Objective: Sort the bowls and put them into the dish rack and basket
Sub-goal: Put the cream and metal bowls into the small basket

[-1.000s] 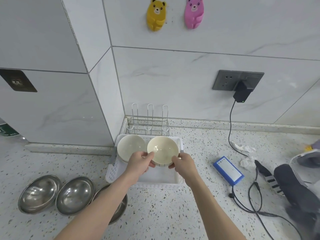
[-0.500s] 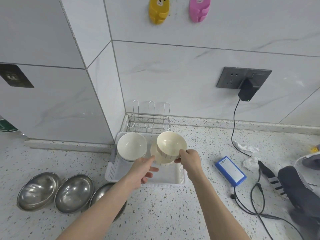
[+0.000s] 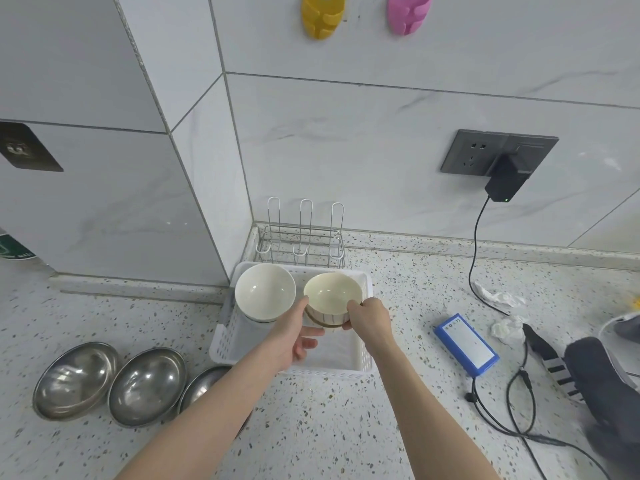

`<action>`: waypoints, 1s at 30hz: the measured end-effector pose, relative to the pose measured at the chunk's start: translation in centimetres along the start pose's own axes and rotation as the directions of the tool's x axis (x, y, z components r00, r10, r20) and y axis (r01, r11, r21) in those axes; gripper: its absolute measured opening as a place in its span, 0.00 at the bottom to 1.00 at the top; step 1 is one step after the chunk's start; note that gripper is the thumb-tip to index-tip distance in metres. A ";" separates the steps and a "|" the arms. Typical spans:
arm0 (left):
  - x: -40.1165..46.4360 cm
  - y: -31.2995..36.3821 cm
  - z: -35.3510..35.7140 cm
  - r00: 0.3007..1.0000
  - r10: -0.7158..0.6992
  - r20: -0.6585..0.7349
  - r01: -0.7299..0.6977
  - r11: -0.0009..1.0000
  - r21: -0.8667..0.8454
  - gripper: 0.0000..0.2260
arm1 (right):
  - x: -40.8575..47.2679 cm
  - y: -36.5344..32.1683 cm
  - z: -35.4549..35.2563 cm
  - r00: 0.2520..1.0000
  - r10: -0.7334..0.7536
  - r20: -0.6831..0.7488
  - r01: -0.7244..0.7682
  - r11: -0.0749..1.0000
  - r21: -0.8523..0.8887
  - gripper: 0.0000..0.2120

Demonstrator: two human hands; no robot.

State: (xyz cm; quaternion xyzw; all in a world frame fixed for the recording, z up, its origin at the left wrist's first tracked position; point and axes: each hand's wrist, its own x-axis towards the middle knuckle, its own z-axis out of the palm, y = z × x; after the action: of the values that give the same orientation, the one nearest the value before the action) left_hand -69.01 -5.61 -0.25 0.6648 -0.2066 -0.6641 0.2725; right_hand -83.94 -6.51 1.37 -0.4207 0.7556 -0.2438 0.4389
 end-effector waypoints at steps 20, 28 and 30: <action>1.5 -0.7 1.1 0.992 0.118 -0.047 -0.110 0.984 0.143 0.09 | 0.2 1.8 1.7 1.000 -0.027 0.008 0.027 0.987 -0.159 0.14; 0.8 -0.7 1.0 0.995 0.095 0.035 -0.097 0.994 0.045 0.10 | -0.2 2.1 1.7 1.000 -0.024 0.000 0.024 0.997 -0.078 0.12; 0.2 -0.7 0.6 0.990 0.087 0.113 -0.084 0.996 -0.027 0.12 | -0.4 1.9 1.5 1.000 -0.024 0.003 0.024 0.998 -0.056 0.12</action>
State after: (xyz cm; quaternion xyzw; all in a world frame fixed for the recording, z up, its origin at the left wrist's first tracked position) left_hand -69.68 -5.22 -0.82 0.6133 -0.2426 -0.6909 0.2961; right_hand -83.34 -5.17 -0.65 -0.4421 0.7566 -0.2272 0.4249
